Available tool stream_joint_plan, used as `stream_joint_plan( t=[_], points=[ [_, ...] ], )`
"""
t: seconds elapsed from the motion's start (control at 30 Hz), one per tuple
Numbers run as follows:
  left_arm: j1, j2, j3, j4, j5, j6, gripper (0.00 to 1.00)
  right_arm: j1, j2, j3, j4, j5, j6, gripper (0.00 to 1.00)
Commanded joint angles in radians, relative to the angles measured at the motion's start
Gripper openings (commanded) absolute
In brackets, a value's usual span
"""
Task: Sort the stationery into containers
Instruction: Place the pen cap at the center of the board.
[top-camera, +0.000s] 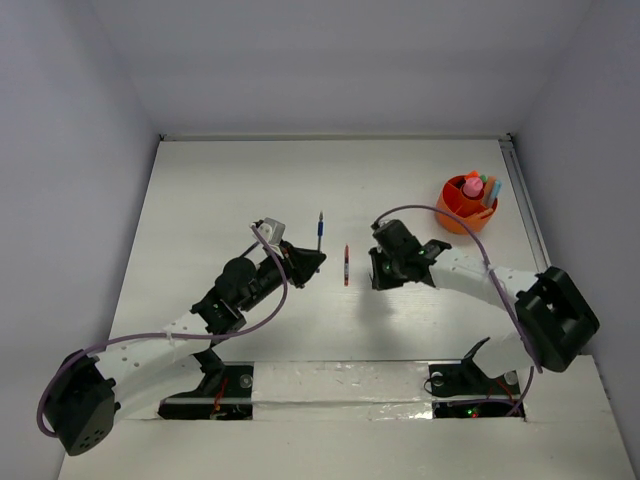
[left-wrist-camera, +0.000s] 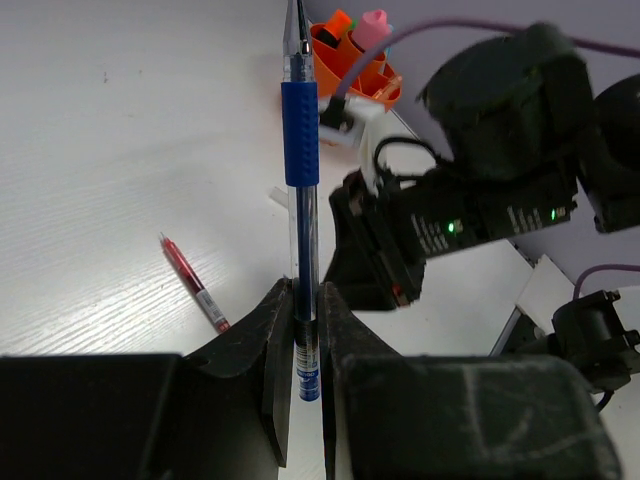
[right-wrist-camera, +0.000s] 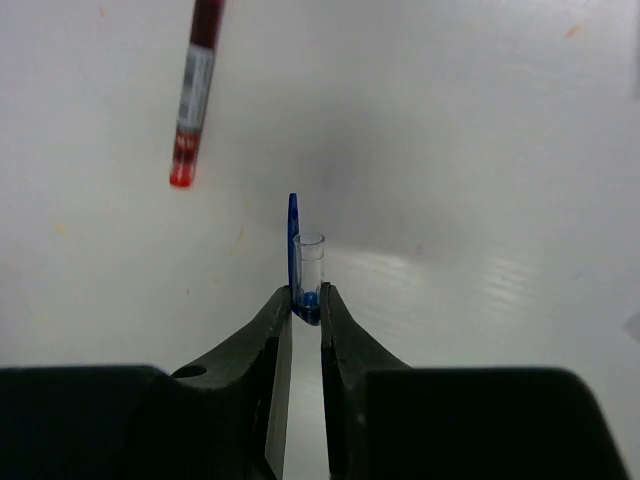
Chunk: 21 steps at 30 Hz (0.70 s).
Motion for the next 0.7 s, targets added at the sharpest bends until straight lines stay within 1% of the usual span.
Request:
stream_joint_plan(
  t=[0.0, 0.03, 0.13, 0.17, 0.2, 0.3, 0.33, 0.37, 0.43, 0.53, 0.67],
  points=[
    [0.000, -0.027, -0.002, 0.028, -0.022, 0.022, 0.00, 0.044, 0.029, -0.045, -0.013, -0.040, 0.058, 0.08],
    [0.000, -0.024, 0.001, 0.028, -0.023, 0.022, 0.00, 0.056, 0.039, -0.046, -0.013, -0.067, 0.056, 0.09],
    [0.000, -0.024, 0.001, 0.025, -0.031, 0.025, 0.00, 0.065, 0.063, -0.030, -0.042, -0.005, 0.052, 0.11],
    [0.000, -0.022, -0.001, 0.025, -0.032, 0.027, 0.00, 0.065, 0.063, -0.029, -0.047, 0.020, 0.050, 0.14],
    [0.000, -0.022, -0.001, 0.024, -0.037, 0.027, 0.00, 0.065, 0.061, -0.027, -0.048, 0.029, 0.042, 0.22],
    [0.000, -0.022, 0.001, 0.022, -0.042, 0.030, 0.00, 0.065, 0.058, -0.015, -0.058, 0.054, 0.029, 0.35],
    [0.000, -0.021, -0.001, 0.020, -0.043, 0.030, 0.00, 0.065, 0.055, -0.012, -0.065, 0.064, 0.027, 0.43],
    [0.000, -0.022, -0.001, 0.020, -0.043, 0.030, 0.00, 0.065, 0.049, 0.002, -0.070, 0.074, 0.026, 0.46],
    [0.000, -0.024, -0.001, 0.016, -0.046, 0.032, 0.00, 0.065, 0.020, 0.013, -0.085, 0.069, 0.019, 0.56],
    [0.000, -0.030, -0.001, 0.017, -0.051, 0.033, 0.00, 0.074, -0.023, 0.020, -0.088, 0.040, 0.022, 0.59],
    [0.000, -0.024, 0.002, 0.011, -0.054, 0.036, 0.00, 0.099, -0.101, -0.012, -0.047, -0.040, 0.058, 0.59]
  ],
)
